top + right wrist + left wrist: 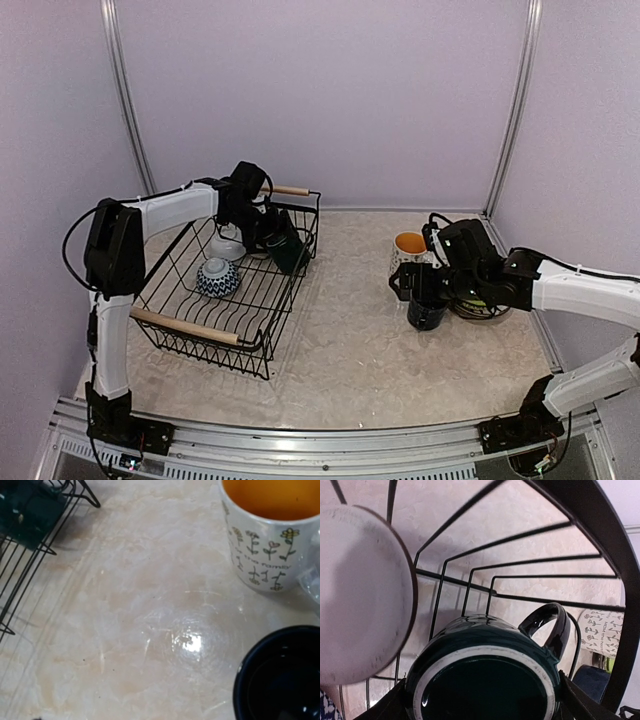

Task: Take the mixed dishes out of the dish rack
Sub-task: Grab the cup from the dish rack, then pass from the left arm to the right

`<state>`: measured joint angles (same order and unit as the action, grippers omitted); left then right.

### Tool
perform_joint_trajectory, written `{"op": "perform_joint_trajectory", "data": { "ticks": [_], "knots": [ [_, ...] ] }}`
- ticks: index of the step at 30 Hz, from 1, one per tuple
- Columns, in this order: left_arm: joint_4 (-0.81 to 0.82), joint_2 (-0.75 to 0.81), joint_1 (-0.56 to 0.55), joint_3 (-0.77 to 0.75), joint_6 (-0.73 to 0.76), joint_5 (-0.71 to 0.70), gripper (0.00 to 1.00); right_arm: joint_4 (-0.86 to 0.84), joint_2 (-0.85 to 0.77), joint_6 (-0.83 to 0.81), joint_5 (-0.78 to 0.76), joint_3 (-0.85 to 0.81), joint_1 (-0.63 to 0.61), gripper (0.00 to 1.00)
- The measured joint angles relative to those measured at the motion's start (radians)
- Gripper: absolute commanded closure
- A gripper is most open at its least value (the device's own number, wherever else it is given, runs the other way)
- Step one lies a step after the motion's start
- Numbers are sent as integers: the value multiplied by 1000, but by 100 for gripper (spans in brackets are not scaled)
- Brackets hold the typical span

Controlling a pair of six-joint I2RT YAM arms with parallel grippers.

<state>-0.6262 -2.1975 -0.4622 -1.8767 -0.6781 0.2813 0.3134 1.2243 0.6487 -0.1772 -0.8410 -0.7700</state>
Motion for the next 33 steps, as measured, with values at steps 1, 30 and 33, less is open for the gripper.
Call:
{"op": "perform_joint_trajectory", "data": {
  "ticks": [1, 30, 33],
  "knots": [
    [-8, 17, -6, 14, 8, -20, 55, -3, 1, 0, 0, -1, 0, 0],
    [159, 602, 40, 340, 0, 344, 65, -422, 211, 82, 220, -161, -94, 0],
    [232, 602, 11, 381, -22, 431, 66, -578, 263, 132, 302, -179, -96, 0]
  ]
}}
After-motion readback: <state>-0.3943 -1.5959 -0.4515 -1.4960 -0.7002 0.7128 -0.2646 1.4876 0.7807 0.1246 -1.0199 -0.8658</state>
